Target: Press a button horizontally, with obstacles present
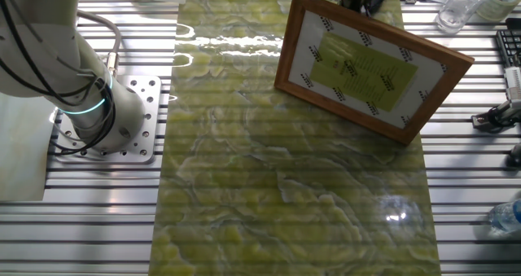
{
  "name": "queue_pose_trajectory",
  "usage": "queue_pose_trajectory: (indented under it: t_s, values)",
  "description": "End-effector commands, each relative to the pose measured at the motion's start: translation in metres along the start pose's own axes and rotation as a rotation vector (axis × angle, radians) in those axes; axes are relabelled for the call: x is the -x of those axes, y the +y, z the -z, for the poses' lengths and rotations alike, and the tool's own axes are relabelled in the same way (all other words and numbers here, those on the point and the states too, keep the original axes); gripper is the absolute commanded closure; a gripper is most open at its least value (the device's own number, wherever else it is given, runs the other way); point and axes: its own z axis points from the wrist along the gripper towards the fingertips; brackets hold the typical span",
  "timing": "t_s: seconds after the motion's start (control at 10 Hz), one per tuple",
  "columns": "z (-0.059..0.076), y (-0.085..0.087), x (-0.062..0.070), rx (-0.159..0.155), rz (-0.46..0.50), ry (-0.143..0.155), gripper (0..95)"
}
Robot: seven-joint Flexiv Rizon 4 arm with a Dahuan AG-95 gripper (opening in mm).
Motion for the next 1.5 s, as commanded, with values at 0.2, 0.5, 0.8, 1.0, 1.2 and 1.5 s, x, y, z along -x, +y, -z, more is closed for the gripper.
queue_pose_trajectory:
  t_s: [0.2,0.5,0.8,1.0,1.2,1.5]
  values:
    - [-0.0026,0.0016,0.0021,0.001,-0.001,0.001,95.0]
    - [-0.0033,0.0034,0.0034,0.002,0.003,0.000,95.0]
    - [-0.0058,0.0062,0.0043,0.003,0.002,-0.001,95.0]
    - [-0.0052,0.0082,0.0057,0.002,0.001,-0.001,95.0]
    - [-0.0056,0.0083,0.0059,0.000,0.002,-0.001,95.0]
    - [-0.0064,0.0085,0.0068,0.001,0.000,-0.004,95.0]
